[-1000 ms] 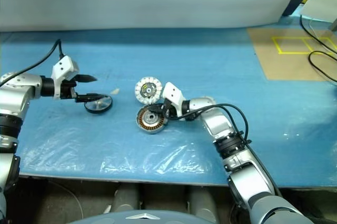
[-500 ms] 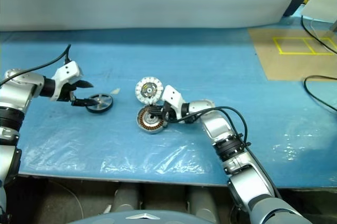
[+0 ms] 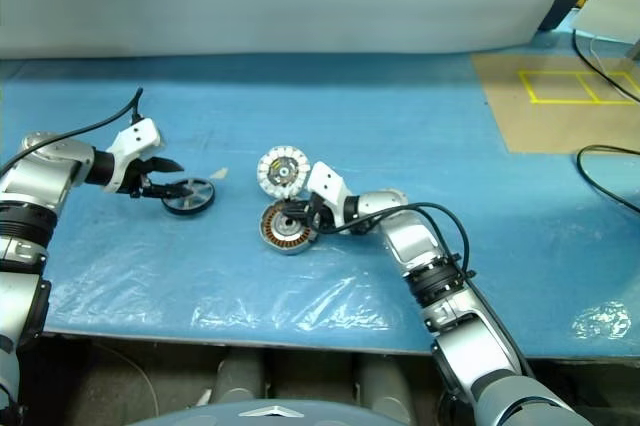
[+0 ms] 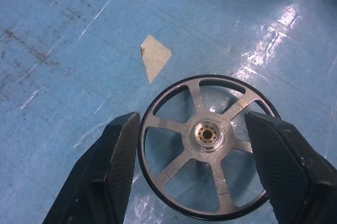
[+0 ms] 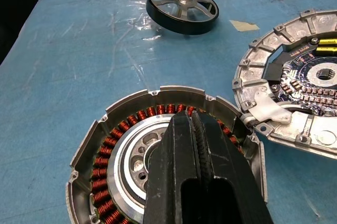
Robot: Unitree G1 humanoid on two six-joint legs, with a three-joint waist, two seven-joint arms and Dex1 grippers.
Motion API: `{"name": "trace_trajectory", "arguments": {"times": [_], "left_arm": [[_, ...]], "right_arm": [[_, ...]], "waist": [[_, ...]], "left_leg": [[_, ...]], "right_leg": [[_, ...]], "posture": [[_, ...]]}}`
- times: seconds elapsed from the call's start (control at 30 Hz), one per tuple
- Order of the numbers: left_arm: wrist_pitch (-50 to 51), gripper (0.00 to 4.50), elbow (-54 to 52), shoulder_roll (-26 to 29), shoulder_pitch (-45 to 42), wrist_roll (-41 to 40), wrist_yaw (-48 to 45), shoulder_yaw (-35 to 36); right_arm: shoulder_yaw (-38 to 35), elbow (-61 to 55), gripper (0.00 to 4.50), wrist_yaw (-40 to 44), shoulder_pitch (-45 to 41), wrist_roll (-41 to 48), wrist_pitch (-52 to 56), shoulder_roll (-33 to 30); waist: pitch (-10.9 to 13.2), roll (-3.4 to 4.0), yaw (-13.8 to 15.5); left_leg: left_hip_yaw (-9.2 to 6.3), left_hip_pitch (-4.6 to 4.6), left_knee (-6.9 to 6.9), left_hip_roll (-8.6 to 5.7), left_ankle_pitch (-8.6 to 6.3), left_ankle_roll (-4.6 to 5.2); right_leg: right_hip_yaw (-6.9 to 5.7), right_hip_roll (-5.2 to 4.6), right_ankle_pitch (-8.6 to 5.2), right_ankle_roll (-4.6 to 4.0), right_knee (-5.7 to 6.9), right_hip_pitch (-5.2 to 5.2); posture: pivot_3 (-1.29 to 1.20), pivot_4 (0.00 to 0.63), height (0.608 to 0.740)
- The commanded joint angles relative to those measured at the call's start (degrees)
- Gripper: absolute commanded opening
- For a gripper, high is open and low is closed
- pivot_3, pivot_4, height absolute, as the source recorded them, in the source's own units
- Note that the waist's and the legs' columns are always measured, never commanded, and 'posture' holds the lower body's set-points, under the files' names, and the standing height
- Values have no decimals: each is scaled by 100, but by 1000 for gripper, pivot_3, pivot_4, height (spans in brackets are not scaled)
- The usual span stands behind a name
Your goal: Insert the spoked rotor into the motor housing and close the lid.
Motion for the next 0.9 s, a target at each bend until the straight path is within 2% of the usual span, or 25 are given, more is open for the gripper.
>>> {"name": "trace_trajectory", "arguments": {"times": [0.03, 0.7, 0.8, 0.9], "left_arm": [[104, 3276, -58, 66, -53, -7, -30, 56], [653, 3276, -704, 34, 686, -79, 123, 67], [618, 2704, -658, 26, 615, -54, 246, 100], [583, 1835, -639, 32, 561, -68, 271, 124]], "right_arm": [[10, -194, 0, -20, 9, 0, -90, 34], [42, -116, 0, -34, 0, -99, -222, 3], [41, -87, 0, -28, -17, -112, -248, 6], [36, -72, 0, -26, -23, -118, -266, 4]], "waist": [[0, 0, 1], [0, 0, 0], [0, 0, 1], [1, 2, 4]], "left_leg": [[0, -1, 0, 0, 0, 0], [-3, 0, 0, 0, 0, 0], [-3, 0, 0, 0, 0, 0], [-2, 2, 0, -2, 0, 0]], "right_leg": [[-1, 0, 0, 0, 0, 0], [-2, -1, 0, 0, -1, 0], [-2, -1, 0, 0, -1, 0], [-2, -2, 0, 0, 0, 1]], "posture": [[0, 150, 740], [0, 150, 740], [0, 150, 740], [0, 150, 740]]}}
